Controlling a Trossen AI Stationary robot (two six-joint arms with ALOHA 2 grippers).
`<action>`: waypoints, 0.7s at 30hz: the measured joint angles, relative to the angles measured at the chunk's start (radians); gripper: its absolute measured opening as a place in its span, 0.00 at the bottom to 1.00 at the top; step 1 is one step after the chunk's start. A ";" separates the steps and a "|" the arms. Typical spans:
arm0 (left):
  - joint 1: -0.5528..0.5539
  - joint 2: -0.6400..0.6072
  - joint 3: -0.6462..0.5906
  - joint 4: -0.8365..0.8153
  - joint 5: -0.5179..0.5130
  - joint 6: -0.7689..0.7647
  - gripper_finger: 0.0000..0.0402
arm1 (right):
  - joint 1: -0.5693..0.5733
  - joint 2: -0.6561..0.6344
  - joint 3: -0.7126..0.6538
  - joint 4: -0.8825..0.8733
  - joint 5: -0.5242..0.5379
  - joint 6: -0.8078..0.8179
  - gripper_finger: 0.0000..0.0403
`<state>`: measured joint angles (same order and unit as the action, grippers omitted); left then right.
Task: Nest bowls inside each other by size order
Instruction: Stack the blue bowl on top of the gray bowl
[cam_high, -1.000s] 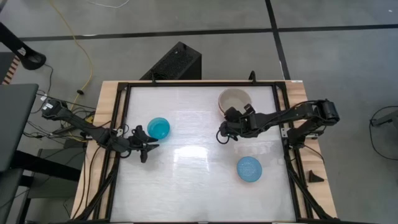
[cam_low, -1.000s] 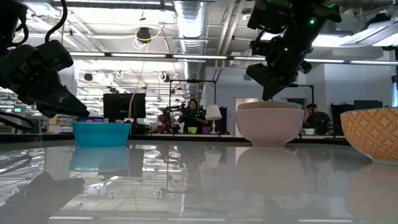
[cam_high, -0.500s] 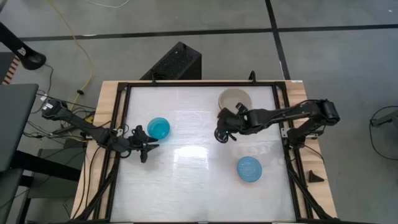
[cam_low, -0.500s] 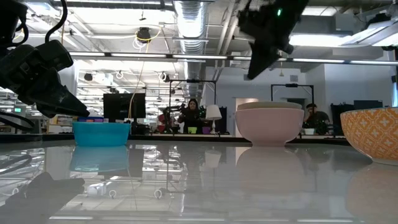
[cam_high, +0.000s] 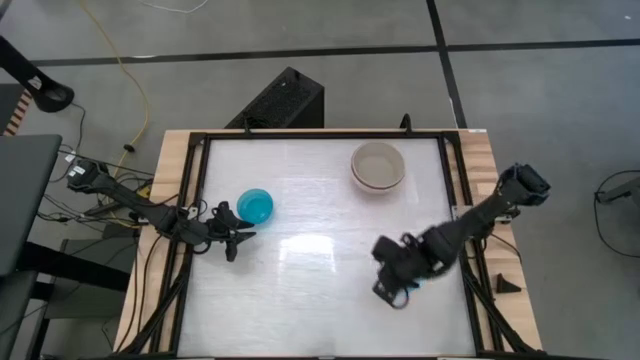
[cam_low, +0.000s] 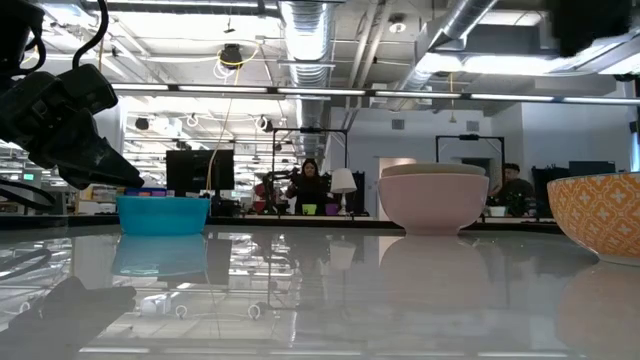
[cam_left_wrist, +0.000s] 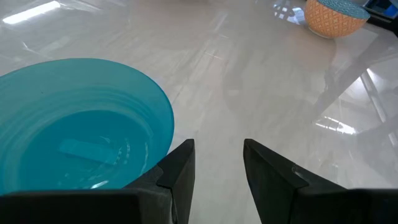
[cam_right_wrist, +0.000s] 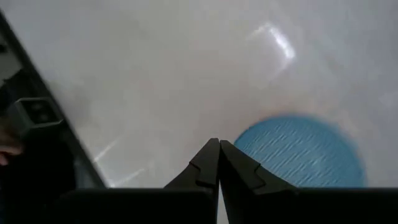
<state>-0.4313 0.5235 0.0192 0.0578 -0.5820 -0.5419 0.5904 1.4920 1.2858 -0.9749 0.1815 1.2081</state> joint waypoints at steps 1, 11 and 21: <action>0.000 0.000 0.000 0.000 0.000 0.000 0.31 | 0.020 0.000 0.000 0.000 0.000 0.049 0.10; 0.000 0.000 0.000 0.000 0.000 0.000 0.31 | 0.066 0.093 0.000 -0.004 -0.001 0.203 0.36; 0.000 0.000 0.000 0.000 0.000 0.000 0.31 | -0.058 0.262 0.000 -0.016 -0.188 0.066 0.67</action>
<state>-0.4316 0.5234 0.0189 0.0582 -0.5821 -0.5419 0.5321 1.7544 1.2858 -0.9906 -0.0063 1.2738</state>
